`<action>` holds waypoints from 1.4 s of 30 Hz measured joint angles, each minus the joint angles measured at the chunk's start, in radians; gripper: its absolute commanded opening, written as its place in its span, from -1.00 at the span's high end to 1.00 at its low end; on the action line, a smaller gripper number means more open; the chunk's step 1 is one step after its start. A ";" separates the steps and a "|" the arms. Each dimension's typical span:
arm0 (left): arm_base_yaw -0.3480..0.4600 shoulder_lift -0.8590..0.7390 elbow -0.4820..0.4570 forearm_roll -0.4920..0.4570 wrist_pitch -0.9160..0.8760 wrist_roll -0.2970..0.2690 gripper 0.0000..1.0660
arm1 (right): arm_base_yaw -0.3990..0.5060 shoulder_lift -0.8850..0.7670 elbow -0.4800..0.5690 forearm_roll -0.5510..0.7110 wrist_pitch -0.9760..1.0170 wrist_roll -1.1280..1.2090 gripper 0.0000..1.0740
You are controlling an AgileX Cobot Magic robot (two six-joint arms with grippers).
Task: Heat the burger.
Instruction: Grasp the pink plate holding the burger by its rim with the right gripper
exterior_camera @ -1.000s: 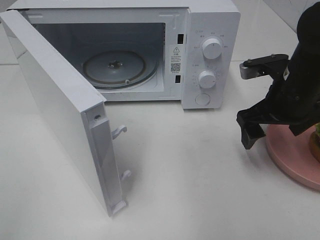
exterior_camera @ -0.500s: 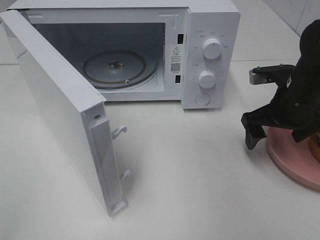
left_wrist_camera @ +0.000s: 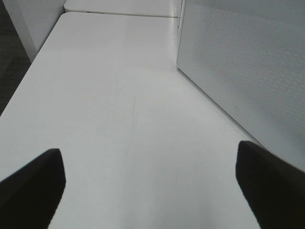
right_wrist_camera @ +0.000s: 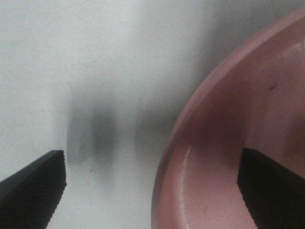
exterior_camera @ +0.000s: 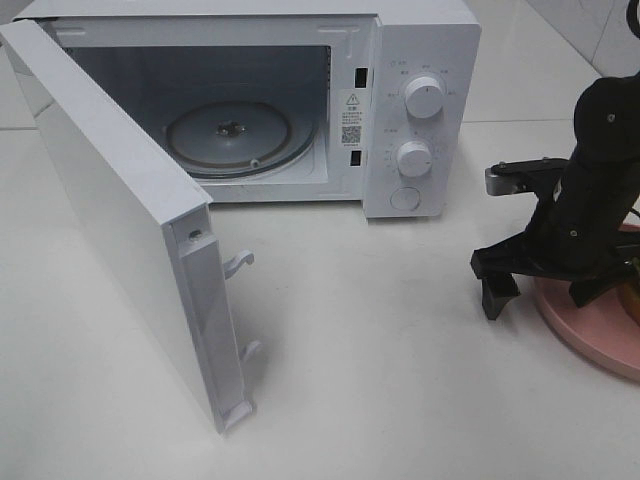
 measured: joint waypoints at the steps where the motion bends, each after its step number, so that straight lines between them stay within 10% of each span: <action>1: 0.000 0.000 0.000 0.000 0.000 0.000 -0.68 | 0.000 0.006 0.000 0.001 -0.004 0.000 -0.73; 13: 0.000 0.000 0.000 0.000 0.000 0.000 -0.68 | 0.000 0.016 0.000 0.001 -0.018 -0.024 -0.20; 20: 0.000 0.000 0.001 0.000 0.000 0.000 -0.68 | -0.003 0.016 0.000 -0.026 -0.019 -0.016 0.92; 42: 0.000 0.000 0.001 0.000 0.000 0.000 -0.68 | 0.076 0.012 0.000 -0.172 0.065 0.143 1.00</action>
